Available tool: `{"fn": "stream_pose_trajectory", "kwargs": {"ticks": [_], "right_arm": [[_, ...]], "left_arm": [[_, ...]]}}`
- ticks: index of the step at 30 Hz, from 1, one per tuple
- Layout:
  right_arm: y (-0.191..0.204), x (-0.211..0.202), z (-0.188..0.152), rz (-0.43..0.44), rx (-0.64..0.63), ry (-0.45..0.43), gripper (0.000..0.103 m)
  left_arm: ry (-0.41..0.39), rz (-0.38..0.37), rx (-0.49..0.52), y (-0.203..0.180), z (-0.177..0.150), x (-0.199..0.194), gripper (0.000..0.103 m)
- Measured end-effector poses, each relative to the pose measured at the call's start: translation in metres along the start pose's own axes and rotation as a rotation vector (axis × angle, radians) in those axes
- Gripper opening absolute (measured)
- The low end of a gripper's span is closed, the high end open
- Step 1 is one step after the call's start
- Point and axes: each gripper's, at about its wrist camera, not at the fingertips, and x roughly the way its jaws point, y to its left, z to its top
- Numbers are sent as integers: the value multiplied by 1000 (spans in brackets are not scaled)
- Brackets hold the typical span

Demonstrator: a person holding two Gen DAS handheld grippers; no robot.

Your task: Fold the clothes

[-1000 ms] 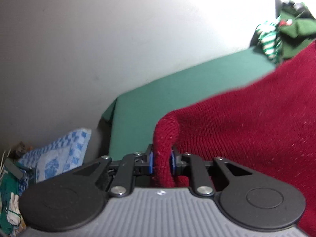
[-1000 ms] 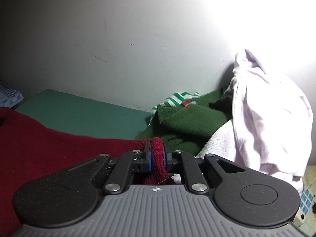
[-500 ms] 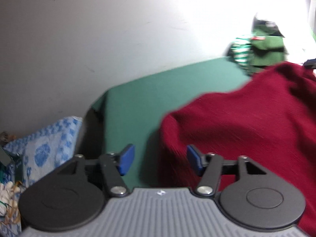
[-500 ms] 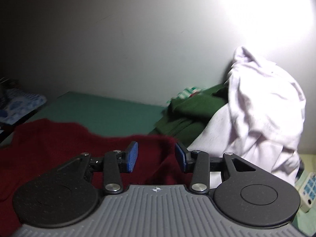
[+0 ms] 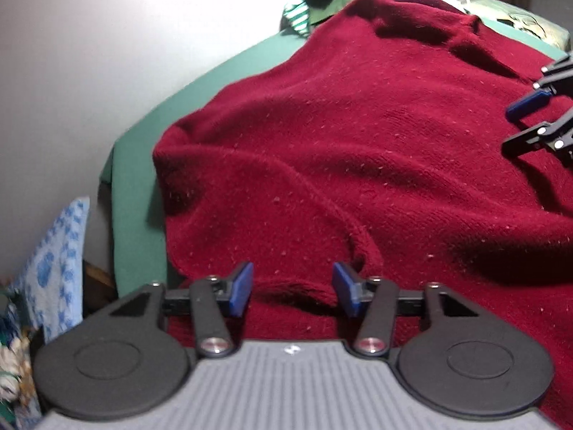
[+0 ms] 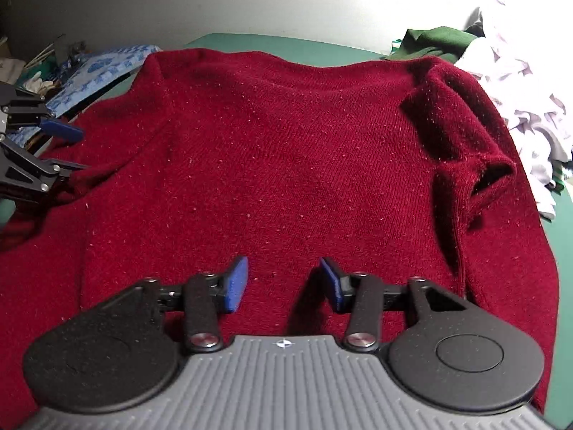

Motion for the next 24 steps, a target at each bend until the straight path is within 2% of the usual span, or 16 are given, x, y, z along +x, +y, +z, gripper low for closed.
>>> {"fn": "stream_pose_trajectory", "kwargs": {"ticks": [1,2,3,6,11,12,14,16,18,20,24], "right_arm": [[-3,0,-4,24,36,-26,72],[-5,1,-7,37,65,-50,75],[-4,2,-9,33,80,-71,75],[7,5,-8,-21,36,-98,75],[9,9,-10,-67,14,-131,74],[9,10,-10,-70,11,-141,74],[11,6,-17,-81,14,-167,75],[13,4,-22,-94,19,-186,75],[13,4,-22,-97,23,-192,75],[12,4,-22,-96,26,-196,76],[12,4,-23,-98,27,-199,76]], "left_arm": [[2,15,21,-3,-1,-1,31],[4,30,42,-5,-2,-2,19],[6,45,64,-8,-3,-3,13],[23,88,31,4,-8,-6,12],[60,238,-73,44,-22,-13,11],[57,249,-108,54,-23,-18,11],[20,225,-162,63,-24,-35,12],[-47,151,-153,56,-22,-53,21],[-93,86,-72,34,-19,-60,60],[-111,50,45,7,-15,-55,69],[-81,6,228,-35,-6,-25,70]]}}
